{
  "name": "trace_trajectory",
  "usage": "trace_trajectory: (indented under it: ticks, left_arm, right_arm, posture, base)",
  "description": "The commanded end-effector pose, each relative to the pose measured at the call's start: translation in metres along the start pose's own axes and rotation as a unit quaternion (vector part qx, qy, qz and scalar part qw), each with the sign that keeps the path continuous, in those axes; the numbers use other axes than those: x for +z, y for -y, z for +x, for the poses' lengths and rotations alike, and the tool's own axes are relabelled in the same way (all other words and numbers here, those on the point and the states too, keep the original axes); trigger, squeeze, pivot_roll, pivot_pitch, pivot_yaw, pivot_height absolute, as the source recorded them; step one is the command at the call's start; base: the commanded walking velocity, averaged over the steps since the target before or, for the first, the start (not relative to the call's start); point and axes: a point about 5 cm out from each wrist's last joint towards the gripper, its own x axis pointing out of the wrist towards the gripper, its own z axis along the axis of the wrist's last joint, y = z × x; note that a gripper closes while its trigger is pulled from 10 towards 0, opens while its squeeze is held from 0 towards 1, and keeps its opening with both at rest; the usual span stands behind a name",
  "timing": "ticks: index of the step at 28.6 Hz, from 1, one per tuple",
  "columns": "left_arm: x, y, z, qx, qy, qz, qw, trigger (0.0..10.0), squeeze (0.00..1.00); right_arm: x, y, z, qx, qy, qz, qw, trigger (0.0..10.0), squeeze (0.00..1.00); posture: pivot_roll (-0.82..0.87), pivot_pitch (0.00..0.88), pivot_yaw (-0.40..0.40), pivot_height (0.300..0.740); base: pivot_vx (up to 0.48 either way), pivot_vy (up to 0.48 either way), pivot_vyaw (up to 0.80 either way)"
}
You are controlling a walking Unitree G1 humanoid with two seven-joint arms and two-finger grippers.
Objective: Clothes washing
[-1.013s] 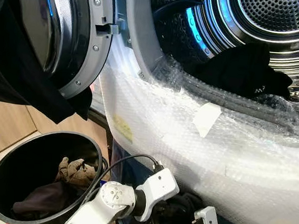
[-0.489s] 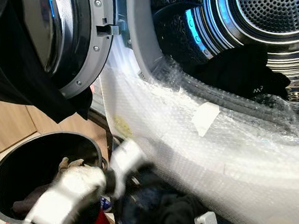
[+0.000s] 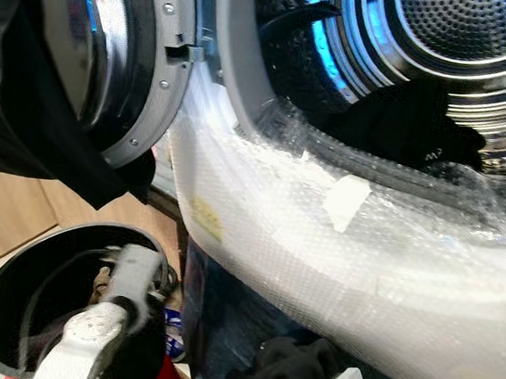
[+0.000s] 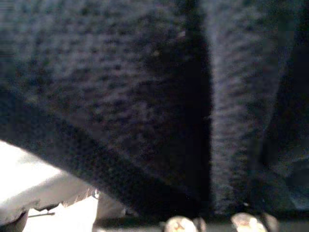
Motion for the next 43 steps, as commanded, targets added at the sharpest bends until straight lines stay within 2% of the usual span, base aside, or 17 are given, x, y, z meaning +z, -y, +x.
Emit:
trace_trajectory:
  ticks: [1,2,5,6,10,13,17,18,19,21,22,23,26,29,31,38,43]
  left_arm:
    - [-0.003,-0.008,-0.001,0.038,0.006,-0.008,0.999,10.0,0.00]
    - [-0.002,-0.012,-0.001,0.056,0.014,-0.005,0.998,10.0,0.00]
    - [0.014,-0.020,-0.003,0.090,0.098,0.019,0.991,10.0,0.00]
    - [0.016,-0.020,-0.004,0.091,0.111,0.016,0.990,10.0,0.00]
    - [0.007,-0.024,-0.008,0.118,0.110,0.017,0.987,10.0,0.00]
    - [0.005,-0.017,-0.006,0.107,0.121,0.020,0.987,10.0,0.00]
    - [0.004,-0.013,-0.003,0.107,0.124,0.015,0.986,10.0,0.00]
    - [0.003,-0.011,-0.002,0.102,0.123,0.018,0.987,10.0,0.00]
    - [0.003,-0.011,-0.002,0.102,0.123,0.018,0.987,10.0,0.00]
    - [0.001,-0.009,-0.001,0.097,0.125,0.021,0.987,10.0,0.00]
    - [0.000,-0.008,0.000,0.099,0.126,0.016,0.987,10.0,0.00]
    - [0.000,-0.007,0.000,0.098,0.127,0.011,0.987,10.0,0.00]
    - [0.001,-0.003,0.002,0.086,0.132,0.018,0.987,10.0,0.00]
    - [0.001,0.002,0.003,0.076,0.127,0.006,0.989,10.0,0.00]
    - [-0.003,0.009,0.005,0.059,0.117,0.009,0.991,10.0,0.00]
    - [-0.009,0.016,0.005,0.040,0.107,0.012,0.993,10.0,0.00]
    - [-0.006,0.021,0.006,0.028,0.109,0.008,0.994,10.0,0.00]
  right_arm:
    - [0.015,-0.010,0.003,0.031,0.026,-0.019,0.999,0.0,0.00]
    - [0.018,-0.015,0.001,0.042,0.027,-0.025,0.998,0.0,0.00]
    - [0.021,-0.028,-0.004,0.072,0.014,-0.045,0.996,0.0,0.00]
    - [0.021,-0.029,-0.005,0.074,0.012,-0.047,0.996,0.0,0.00]
    - [0.032,-0.039,-0.008,0.090,0.027,-0.059,0.994,0.0,0.00]
    - [0.063,-0.060,-0.013,0.135,0.075,-0.093,0.984,0.0,0.00]
    - [0.090,-0.076,-0.021,0.166,0.119,-0.123,0.971,0.0,0.00]
    - [0.106,-0.080,-0.025,0.173,0.155,-0.124,0.965,0.0,0.00]
    - [0.106,-0.080,-0.025,0.173,0.155,-0.124,0.965,0.0,0.00]
    - [0.143,-0.085,-0.038,0.179,0.241,-0.139,0.944,0.0,0.00]
    - [0.166,-0.088,-0.049,0.184,0.293,-0.156,0.925,0.0,0.00]
    - [0.175,-0.089,-0.053,0.186,0.311,-0.161,0.918,0.0,0.00]
    - [0.193,-0.089,-0.062,0.182,0.335,-0.194,0.904,0.0,0.00]
    - [0.218,-0.086,-0.076,0.171,0.370,-0.236,0.882,0.0,0.00]
    - [0.243,-0.084,-0.088,0.171,0.408,-0.260,0.858,0.0,0.00]
    - [0.304,-0.084,-0.105,0.173,0.479,-0.308,0.803,0.0,0.00]
    - [0.337,-0.073,-0.110,0.151,0.484,-0.337,0.793,0.0,0.00]
  posture:
    - [-0.06,0.000,-0.010,0.740]
    - [-0.06,0.000,-0.013,0.740]
    - [-0.06,0.000,-0.015,0.740]
    - [-0.05,0.000,-0.016,0.740]
    - [-0.05,0.000,-0.017,0.740]
    - [-0.06,0.000,-0.021,0.740]
    - [-0.07,0.000,-0.019,0.740]
    - [-0.07,0.000,-0.021,0.740]
    - [-0.07,0.000,-0.021,0.740]
    - [-0.06,0.000,-0.025,0.740]
    - [-0.06,0.000,-0.025,0.740]
    - [-0.06,0.000,-0.025,0.740]
    - [-0.06,0.000,-0.022,0.740]
    - [-0.06,0.000,-0.016,0.740]
    - [-0.06,0.000,-0.014,0.740]
    - [-0.04,0.000,-0.005,0.740]
    - [-0.03,0.000,-0.012,0.740]
  base:
    - [0.000,0.000,0.00]
    - [0.000,0.000,0.00]
    - [0.000,0.000,0.00]
    - [0.000,0.000,0.00]
    - [0.000,0.000,0.00]
    - [0.000,0.000,0.00]
    - [0.000,0.000,0.00]
    - [0.000,0.000,0.00]
    - [0.000,0.000,0.00]
    - [0.000,0.000,0.00]
    - [0.000,0.000,0.00]
    - [0.000,0.000,0.00]
    - [0.000,0.000,0.00]
    - [0.000,0.000,0.00]
    - [0.000,0.000,0.00]
    - [0.000,0.000,0.00]
    - [0.000,0.000,0.00]
